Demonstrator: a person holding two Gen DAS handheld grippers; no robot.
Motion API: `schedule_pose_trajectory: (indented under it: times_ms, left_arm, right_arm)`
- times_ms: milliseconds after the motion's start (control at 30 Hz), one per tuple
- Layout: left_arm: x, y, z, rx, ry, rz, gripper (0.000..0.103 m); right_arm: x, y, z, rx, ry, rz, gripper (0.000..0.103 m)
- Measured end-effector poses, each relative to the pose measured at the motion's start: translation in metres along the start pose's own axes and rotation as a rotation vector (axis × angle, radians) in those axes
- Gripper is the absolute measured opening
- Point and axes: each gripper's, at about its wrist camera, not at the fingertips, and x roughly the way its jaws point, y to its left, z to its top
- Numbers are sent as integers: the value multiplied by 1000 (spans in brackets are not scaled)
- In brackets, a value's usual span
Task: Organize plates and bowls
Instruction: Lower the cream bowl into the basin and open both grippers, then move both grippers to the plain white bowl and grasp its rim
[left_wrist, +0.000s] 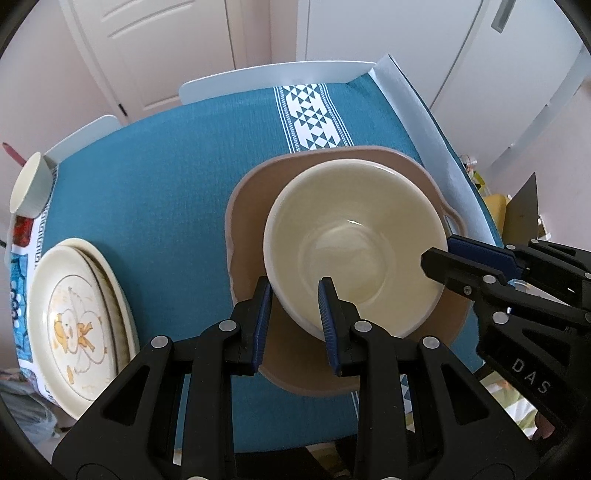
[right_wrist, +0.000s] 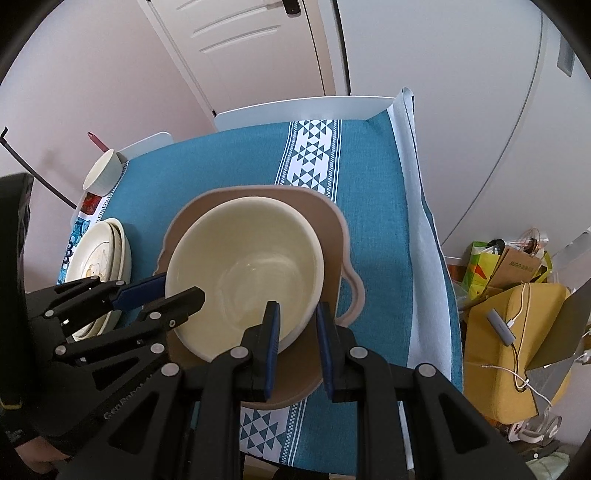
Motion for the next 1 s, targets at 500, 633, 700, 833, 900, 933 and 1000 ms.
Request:
schedule_pose_trajectory:
  times_ms: [500, 633, 700, 833, 900, 933, 1000]
  left_arm:
    - [-123, 67, 12, -137, -278, 43, 35]
    - [-161, 115, 0, -265, -409, 128, 103]
    - [-171, 138, -3, -300, -422, 142, 103]
    - [-181, 194, -4, -383, -422, 205, 103]
    - [-184, 226, -5, -434, -423, 217, 103]
    - [-183, 249, -4, -471, -418, 219, 103]
    - [-178, 285, -4, -541, -397, 214, 103]
  right_arm:
    - [-85, 37, 55, -81, -202, 112, 57]
    - [-102, 68, 78, -137, -292, 178, 97]
    - [-102, 88, 92, -170, -302, 203, 97]
    - [-90, 132, 121, -231, -308, 248, 102]
    - [-83, 156, 134, -269, -315, 280, 102]
    - [-76, 173, 144, -302, -296, 291, 102]
    - [-58, 204, 162, -363, -235, 284, 102]
